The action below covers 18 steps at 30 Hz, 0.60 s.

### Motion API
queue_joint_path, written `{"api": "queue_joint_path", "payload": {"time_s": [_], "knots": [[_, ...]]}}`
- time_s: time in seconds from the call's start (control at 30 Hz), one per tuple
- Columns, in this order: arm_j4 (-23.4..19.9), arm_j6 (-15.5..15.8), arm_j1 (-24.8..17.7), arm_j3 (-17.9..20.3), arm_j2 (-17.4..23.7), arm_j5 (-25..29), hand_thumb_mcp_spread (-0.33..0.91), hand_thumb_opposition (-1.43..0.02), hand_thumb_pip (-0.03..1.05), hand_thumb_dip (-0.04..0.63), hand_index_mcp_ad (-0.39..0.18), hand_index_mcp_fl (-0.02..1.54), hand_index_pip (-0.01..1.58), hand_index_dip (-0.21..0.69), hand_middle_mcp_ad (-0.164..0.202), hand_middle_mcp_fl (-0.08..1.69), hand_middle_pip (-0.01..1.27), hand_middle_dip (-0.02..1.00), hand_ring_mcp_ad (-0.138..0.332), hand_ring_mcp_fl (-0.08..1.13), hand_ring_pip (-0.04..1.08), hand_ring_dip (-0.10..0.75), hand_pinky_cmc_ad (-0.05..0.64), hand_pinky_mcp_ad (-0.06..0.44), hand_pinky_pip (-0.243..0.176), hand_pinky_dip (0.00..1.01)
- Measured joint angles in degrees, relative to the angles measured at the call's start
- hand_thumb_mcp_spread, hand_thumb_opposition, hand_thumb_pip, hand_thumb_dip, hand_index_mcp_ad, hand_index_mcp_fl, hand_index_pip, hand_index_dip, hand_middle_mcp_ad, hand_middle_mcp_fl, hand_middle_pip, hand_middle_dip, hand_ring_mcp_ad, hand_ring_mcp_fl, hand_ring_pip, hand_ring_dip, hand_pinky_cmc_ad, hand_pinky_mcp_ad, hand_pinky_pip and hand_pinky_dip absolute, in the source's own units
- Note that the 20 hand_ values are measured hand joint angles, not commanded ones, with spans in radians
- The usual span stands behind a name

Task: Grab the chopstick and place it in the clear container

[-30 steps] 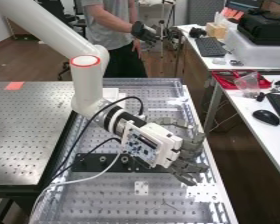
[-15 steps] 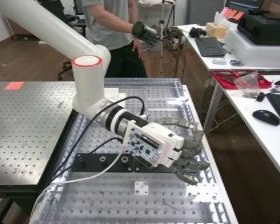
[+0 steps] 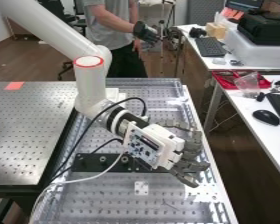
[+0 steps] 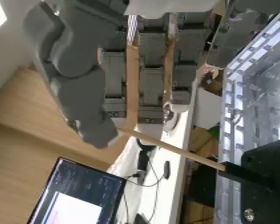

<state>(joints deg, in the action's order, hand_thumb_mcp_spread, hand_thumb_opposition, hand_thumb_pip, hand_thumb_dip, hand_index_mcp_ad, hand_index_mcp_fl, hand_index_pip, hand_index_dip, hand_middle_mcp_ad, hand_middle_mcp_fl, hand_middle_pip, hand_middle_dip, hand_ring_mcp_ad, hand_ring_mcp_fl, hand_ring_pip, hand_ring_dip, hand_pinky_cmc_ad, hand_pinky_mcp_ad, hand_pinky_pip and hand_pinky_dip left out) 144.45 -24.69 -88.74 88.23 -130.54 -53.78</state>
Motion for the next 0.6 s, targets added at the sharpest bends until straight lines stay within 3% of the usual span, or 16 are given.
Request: {"api": "queue_joint_path", "payload": {"time_s": [0.1, 0.27, 0.33, 0.6], "knots": [[-0.4, 0.2, -0.1, 0.0, 0.0, 0.7, 0.61, -0.90, 0.58, 0.262, -0.131, 0.52, 1.42, -0.031, 0.049, 0.81, 0.75, 0.65, 0.087, 0.57, 0.09, 0.531, 0.279, 0.215, -0.024, 0.18], [-1.0, 1.0, -0.4, -0.1, 0.0, 2.2, 0.66, -0.91, 0.53, 0.264, -0.131, 0.61, 1.35, -0.031, 0.051, 0.85, 0.75, 0.65, 0.084, 0.62, 0.10, 0.531, 0.316, 0.213, -0.019, 0.18], [-1.4, 1.1, -0.5, 0.0, 0.0, 2.7, 0.66, -0.91, 0.53, 0.260, -0.131, 0.62, 1.33, -0.031, 0.051, 0.86, 0.74, 0.65, 0.084, 0.65, 0.11, 0.545, 0.328, 0.234, -0.019, 0.18], [-2.1, 3.3, -0.6, -0.8, -0.1, 3.3, 0.66, -0.94, 0.52, 0.260, -0.134, 0.69, 1.26, -0.033, 0.051, 0.96, 0.65, 0.65, 0.084, 0.71, 0.11, 0.545, 0.340, 0.234, -0.002, 0.18]]}}
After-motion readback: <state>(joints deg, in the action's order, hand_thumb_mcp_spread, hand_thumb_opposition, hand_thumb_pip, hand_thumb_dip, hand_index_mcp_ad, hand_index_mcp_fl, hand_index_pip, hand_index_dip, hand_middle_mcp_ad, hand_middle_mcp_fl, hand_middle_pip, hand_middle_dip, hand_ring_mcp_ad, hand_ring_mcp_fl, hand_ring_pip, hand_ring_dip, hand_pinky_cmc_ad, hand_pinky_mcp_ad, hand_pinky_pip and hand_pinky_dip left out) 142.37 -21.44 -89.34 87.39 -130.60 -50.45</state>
